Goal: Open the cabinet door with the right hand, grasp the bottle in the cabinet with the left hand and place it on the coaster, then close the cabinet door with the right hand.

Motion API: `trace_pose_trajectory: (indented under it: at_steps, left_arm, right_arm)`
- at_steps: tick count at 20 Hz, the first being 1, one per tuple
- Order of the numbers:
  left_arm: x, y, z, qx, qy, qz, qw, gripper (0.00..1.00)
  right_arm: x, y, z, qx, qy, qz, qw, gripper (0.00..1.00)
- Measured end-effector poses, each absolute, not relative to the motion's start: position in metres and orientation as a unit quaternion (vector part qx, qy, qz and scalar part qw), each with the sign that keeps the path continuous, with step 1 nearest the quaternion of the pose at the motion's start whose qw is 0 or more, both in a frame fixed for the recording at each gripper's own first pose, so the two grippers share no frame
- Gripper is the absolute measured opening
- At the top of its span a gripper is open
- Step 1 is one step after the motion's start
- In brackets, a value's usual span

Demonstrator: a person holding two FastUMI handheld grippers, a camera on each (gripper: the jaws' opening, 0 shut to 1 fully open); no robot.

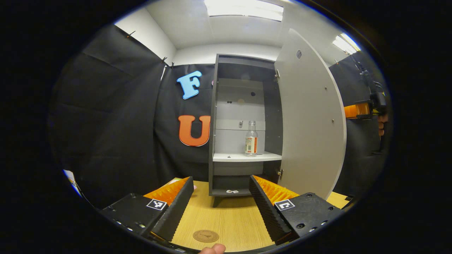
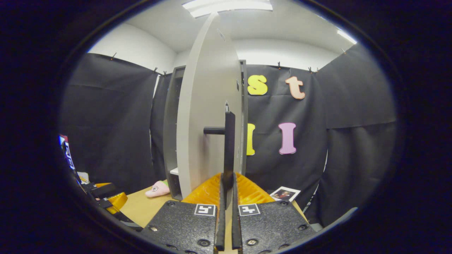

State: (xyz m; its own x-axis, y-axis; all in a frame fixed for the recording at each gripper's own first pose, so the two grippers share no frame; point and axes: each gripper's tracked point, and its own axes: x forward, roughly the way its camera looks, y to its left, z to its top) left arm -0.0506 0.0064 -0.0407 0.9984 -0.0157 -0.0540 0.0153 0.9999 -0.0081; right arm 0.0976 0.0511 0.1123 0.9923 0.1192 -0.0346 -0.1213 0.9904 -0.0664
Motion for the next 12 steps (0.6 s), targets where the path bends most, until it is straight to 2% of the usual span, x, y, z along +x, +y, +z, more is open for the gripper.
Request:
trace_pose_trajectory:
  at_steps: [10,12]
  left_arm:
    - [-0.047,-0.008,-0.037,0.003,0.021,-0.017,1.000,0.95]
    - [-0.045,-0.011,-0.036,0.007,0.019,-0.021,1.000,0.95]
  right_arm:
    - [0.104,0.022,0.115,-0.008,0.003,0.035,0.999,0.10]
    - [0.104,0.012,0.117,0.001,-0.001,0.026,1.000,0.07]
